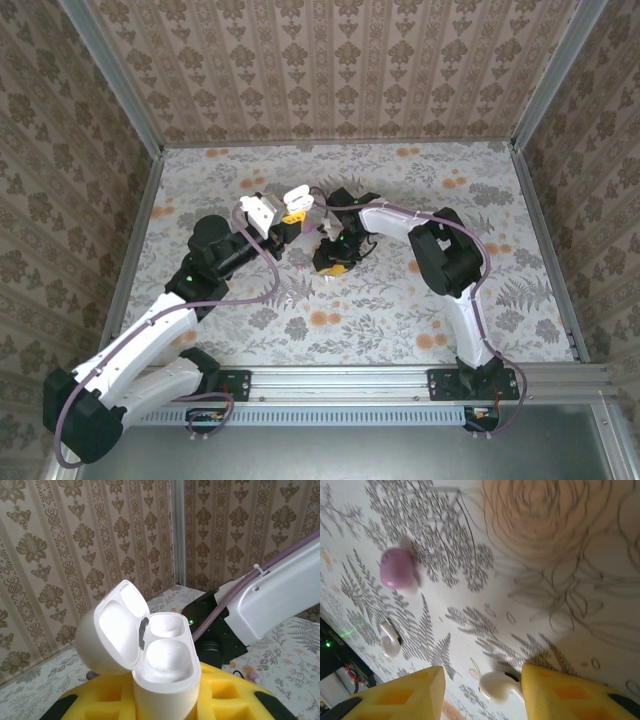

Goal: Insert the wireless bluetooth earbuds into the charging case

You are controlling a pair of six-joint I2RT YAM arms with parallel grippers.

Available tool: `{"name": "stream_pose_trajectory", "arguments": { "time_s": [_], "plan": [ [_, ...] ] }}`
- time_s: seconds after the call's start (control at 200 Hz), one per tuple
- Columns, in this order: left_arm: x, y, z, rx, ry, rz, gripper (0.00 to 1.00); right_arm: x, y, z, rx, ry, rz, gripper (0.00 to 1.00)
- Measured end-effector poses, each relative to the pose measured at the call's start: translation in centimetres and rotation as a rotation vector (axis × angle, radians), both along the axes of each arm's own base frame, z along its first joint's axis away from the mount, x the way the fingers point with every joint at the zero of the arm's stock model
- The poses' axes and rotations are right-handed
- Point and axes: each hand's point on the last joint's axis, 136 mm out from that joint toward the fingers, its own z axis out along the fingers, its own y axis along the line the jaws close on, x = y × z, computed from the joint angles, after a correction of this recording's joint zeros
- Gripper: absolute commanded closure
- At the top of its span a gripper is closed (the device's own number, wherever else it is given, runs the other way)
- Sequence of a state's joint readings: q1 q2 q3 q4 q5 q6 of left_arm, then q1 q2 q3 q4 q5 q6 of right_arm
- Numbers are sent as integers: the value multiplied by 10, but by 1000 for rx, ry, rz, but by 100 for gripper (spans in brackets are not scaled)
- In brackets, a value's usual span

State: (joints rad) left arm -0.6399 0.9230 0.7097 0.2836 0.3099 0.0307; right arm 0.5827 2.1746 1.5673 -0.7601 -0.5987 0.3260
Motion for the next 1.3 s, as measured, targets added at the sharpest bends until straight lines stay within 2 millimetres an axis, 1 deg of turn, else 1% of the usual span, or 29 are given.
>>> {"name": "stream_pose_trajectory", "arguments": {
  "time_s": [0.095, 0.215, 0.335, 0.44, 0.545, 0.635, 0.735, 0.8, 0.965, 1.14, 1.3],
  "plan": [
    [0, 0, 0, 0, 0, 0, 77, -10, -3, 1, -7, 10, 8, 53],
    [1, -1, -2, 3, 4, 0, 78, -22, -4, 2, -13, 20, 22, 56],
    [2, -2, -5, 8, 11, 0, 77, -26, -1, 4, -16, 10, 35, 56],
    [2, -2, -4, 8, 10, 0, 77, -23, -5, 3, -59, -23, 38, 57],
    [2, -1, -4, 7, 9, 2, 77, -11, -12, 4, -133, -82, 31, 58],
    [2, 1, -1, 2, 2, 14, 77, -4, -12, 9, -174, -120, 18, 56],
    [1, 7, 7, -7, -24, 39, 78, 0, -10, 11, -208, -140, -11, 59],
    [-1, 13, 12, -8, -43, 59, 78, -5, -7, 10, -236, -137, -30, 60],
    [-4, 32, 21, -16, -97, 132, 78, -17, -2, 8, -303, -119, -89, 57],
    [-2, 53, 14, -1, -98, 203, 78, -24, 1, 8, -360, -120, -134, 57],
    [2, 59, 5, 15, -79, 223, 78, -16, -4, 10, -422, -142, -173, 57]
  ]
}}
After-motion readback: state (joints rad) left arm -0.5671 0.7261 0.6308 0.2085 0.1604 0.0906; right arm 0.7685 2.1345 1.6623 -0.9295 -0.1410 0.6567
